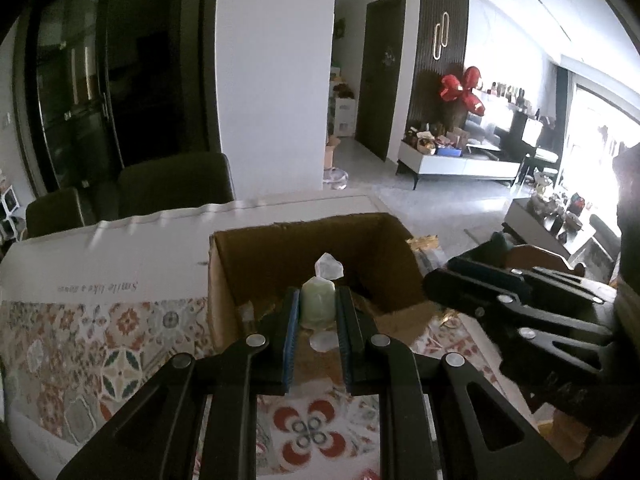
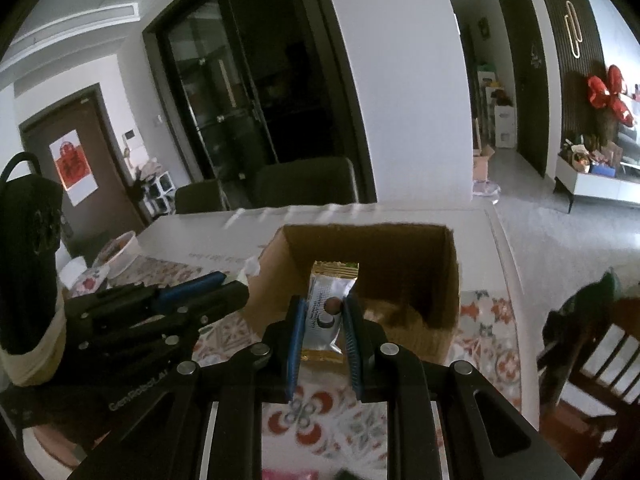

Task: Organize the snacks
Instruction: 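Carry the bottle and bar over the box and open both tools inside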

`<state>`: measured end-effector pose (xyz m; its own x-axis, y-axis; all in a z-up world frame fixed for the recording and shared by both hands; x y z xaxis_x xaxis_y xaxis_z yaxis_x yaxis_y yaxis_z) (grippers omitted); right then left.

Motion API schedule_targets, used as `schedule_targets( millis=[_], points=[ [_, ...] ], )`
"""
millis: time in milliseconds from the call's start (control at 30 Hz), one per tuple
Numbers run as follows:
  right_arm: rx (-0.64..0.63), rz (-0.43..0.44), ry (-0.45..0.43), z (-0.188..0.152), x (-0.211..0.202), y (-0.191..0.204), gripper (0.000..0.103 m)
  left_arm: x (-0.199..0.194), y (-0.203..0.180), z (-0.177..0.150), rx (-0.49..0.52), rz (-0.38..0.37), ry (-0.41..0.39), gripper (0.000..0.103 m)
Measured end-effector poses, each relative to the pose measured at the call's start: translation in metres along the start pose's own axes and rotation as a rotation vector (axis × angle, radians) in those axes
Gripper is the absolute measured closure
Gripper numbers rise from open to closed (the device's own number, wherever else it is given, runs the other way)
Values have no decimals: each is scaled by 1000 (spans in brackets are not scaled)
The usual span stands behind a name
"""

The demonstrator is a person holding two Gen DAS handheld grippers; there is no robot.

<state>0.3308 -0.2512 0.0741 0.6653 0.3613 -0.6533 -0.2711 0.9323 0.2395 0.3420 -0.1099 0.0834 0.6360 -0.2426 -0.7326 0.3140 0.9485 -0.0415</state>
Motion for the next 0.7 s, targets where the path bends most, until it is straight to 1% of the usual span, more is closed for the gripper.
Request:
schedule_targets(
  millis=[133, 233, 400, 500, 567, 600, 633, 667, 700],
  points=[
    [0, -14, -3, 17, 17, -6, 82, 20, 6, 15, 15, -12, 17, 84],
    [4, -18, 16, 22, 29, -12, 82, 34, 6, 21, 31, 8, 27, 84],
    [3, -22, 53, 25, 48, -21, 82, 51, 7, 29, 25, 3, 42, 84],
    [11, -28, 59, 26, 55, -26, 82, 58, 9, 33, 17, 8, 50, 84],
    [19, -37, 68, 27, 60, -30, 79, 60, 11, 35, 15, 18, 57, 73],
    [23, -41, 72, 27, 61, -31, 76, 59, 12, 34, 10, 27, 51, 63],
    [31, -45, 72, 27, 61, -32, 65, 57, 12, 33, 7, 34, 44, 61],
    [38, -53, 64, 26, 59, -33, 61, 53, 11, 31, 9, 46, 35, 61],
    [37, -57, 62, 26, 59, -34, 61, 50, 11, 30, 13, 51, 31, 61]
  ],
)
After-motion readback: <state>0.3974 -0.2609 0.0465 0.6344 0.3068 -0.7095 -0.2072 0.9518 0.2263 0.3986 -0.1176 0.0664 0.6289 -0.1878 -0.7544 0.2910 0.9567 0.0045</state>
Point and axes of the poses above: each gripper's, at about its wrist camera, not at the fingertips, and x roughly the way its jaws point, y to its left, z to its top, the point moved 2 cm from there along x, roughly the way its jaws point, and after that the axes turned 8 degrees about y, right-handed, at the moved point
